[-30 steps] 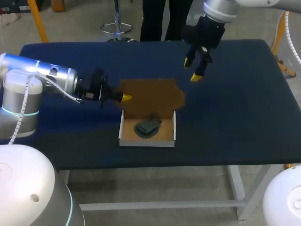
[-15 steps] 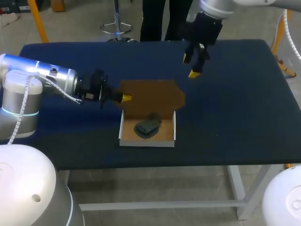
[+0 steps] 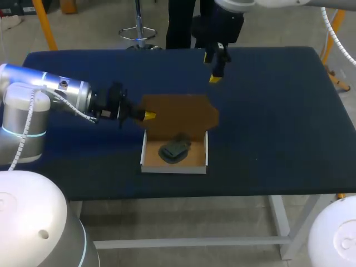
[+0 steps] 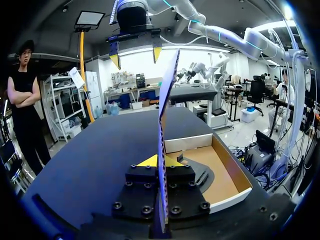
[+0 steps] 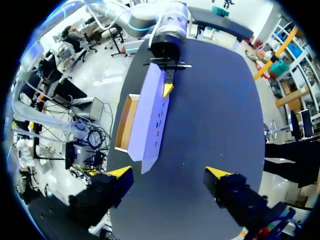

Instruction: Assemble the packaging by folding the flat box into shape, placing the metal phone stand inside, and closing the box properly

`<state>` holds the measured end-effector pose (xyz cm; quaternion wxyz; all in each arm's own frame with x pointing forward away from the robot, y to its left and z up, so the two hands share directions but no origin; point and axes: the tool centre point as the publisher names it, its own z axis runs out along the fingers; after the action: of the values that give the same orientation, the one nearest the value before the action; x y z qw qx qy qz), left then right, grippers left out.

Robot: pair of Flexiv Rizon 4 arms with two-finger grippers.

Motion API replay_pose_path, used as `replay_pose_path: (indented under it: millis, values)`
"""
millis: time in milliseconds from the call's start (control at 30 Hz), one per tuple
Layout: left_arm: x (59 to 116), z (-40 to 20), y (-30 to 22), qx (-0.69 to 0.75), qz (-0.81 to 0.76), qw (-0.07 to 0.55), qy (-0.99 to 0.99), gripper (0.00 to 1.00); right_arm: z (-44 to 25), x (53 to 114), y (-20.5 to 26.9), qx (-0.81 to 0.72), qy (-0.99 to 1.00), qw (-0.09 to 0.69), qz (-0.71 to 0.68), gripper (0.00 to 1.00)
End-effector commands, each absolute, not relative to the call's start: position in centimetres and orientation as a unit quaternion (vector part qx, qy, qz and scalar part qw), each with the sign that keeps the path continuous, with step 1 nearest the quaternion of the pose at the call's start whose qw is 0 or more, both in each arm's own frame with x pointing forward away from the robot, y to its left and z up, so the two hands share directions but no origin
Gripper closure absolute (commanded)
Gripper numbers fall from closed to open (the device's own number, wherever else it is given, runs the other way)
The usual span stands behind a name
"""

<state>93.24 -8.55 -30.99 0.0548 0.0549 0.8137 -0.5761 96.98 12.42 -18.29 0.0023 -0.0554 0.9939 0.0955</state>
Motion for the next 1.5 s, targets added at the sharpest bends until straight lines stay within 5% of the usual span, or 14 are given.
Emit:
replay_pose_path:
  millis: [33, 200, 300, 367, 467, 1500]
  values:
    - [93.2, -31.2, -8.6, 0.055, -0.577, 0.055, 0.813, 1.00, -17.7, 97.7, 14.0, -0.058, 0.996, 0.005, 0.065, 0.00]
    - [93.2, -31.2, -8.6, 0.055, -0.577, 0.055, 0.813, 1.00, -17.3, 98.4, 15.5, -0.052, 0.998, 0.016, 0.044, 0.03]
    - [93.2, -31.2, -8.6, 0.055, -0.577, 0.055, 0.813, 1.00, -17.4, 98.7, 16.2, -0.047, 0.998, 0.019, 0.036, 0.18]
    - [93.2, -31.2, -8.6, 0.055, -0.577, 0.055, 0.813, 1.00, -17.6, 98.8, 16.8, -0.046, 0.998, 0.016, 0.035, 0.39]
    - [93.2, -31.2, -8.6, 0.055, -0.577, 0.055, 0.813, 1.00, -18.0, 99.0, 17.4, -0.042, 0.999, 0.011, 0.032, 0.50]
    - [93.2, -31.2, -8.6, 0.055, -0.577, 0.055, 0.813, 1.00, -23.0, 96.2, 21.4, -0.056, 0.998, -0.019, 0.018, 0.54]
